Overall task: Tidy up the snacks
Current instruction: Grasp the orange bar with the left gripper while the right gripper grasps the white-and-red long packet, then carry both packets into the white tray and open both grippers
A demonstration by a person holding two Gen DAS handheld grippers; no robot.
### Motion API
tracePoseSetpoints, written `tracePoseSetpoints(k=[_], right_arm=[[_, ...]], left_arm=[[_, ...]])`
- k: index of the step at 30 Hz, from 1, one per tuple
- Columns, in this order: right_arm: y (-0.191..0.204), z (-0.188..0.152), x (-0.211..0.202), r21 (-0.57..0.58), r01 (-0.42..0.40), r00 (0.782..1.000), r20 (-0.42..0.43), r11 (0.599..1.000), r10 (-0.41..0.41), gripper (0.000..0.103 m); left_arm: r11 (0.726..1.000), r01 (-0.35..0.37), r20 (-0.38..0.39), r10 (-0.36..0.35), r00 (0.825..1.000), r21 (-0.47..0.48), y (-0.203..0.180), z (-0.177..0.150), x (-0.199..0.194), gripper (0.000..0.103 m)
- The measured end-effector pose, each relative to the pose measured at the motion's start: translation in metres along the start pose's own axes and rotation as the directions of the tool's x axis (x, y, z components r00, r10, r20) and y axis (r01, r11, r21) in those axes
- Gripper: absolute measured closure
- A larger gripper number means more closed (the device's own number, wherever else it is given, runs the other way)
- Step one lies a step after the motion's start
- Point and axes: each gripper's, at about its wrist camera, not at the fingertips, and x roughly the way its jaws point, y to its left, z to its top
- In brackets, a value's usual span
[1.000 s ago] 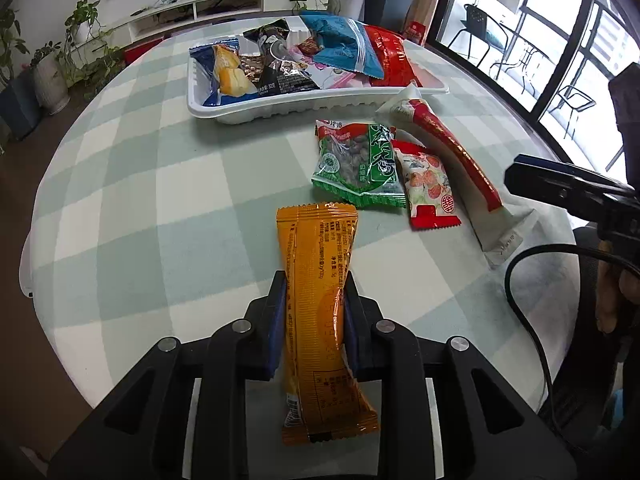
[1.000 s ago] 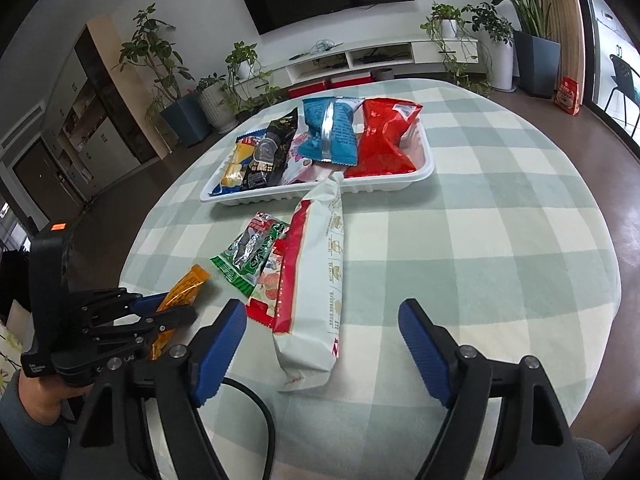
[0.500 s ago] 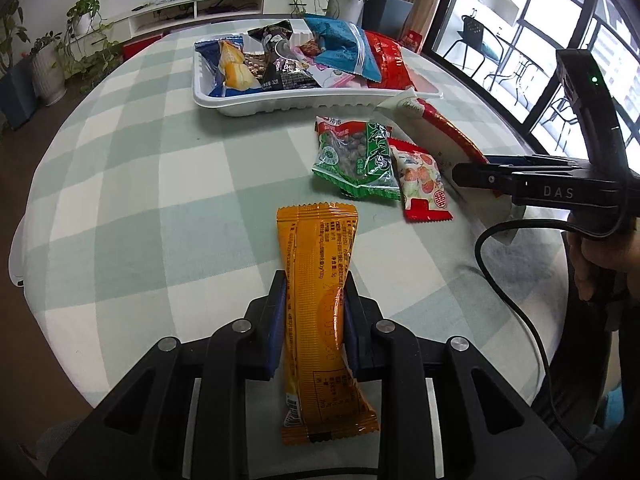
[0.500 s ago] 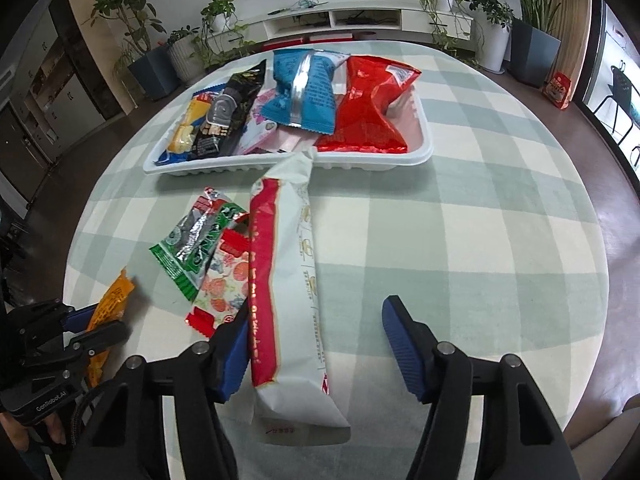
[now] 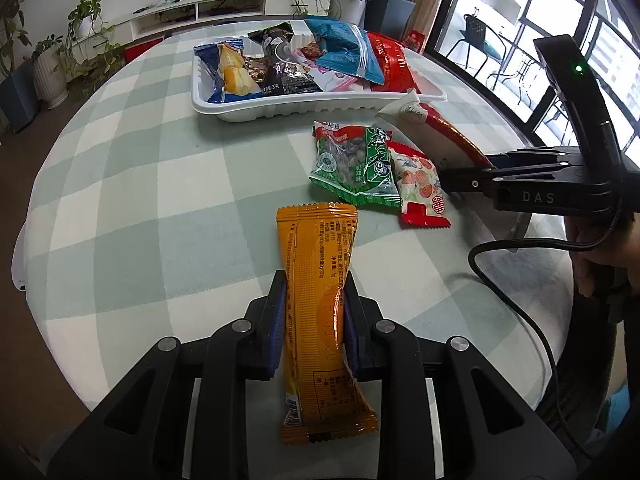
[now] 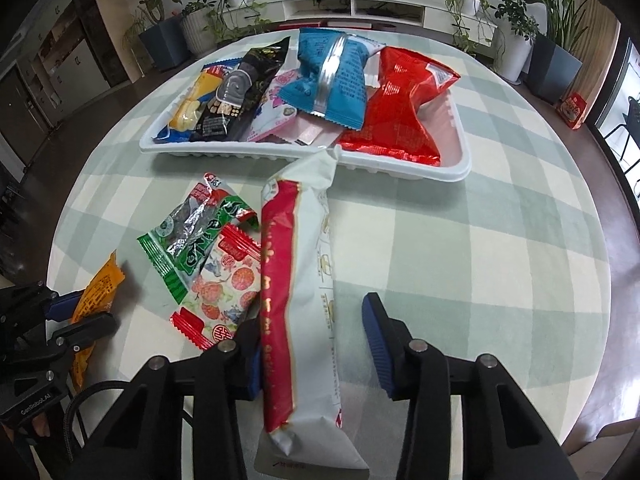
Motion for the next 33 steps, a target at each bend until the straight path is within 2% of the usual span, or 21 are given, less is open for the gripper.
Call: tracePoseSetpoints(k=[12,15,21,33], right_arm=[[0.01,-0.018,-0.008,-0.074,0.011,0.999,-0.047,0.997,-0.015,0.06],[0.014,-0.02,-0.01,-0.092,0.005,0.999,-0.043,0.996,-0.009,0.072],[0.01,-0.023,-0.012,-0.073,-0.016,1.0,-0.028,0.997,0.014,0.077],[-0.002,-0.034,-0.041,0.021,-0.053,0.994,0.096,0.998,0.051,0.081]], left_arm=[[1.0,-0.013,-0.003,0.013,1.0,0.015,-0.003,-0.001,0.0,0.081],[1.0,-0.009,0.0,0.009,1.0,0.014,-0.003,-0.001,0.0,0.081],[1.0,0.004,0.011,-0.004,1.0,0.01,0.0,-0.002,-0.001,0.081],[0.998,0.036,0.068,-0.033,0.997,-0.046,0.011,0.0,-0.013,0.081]])
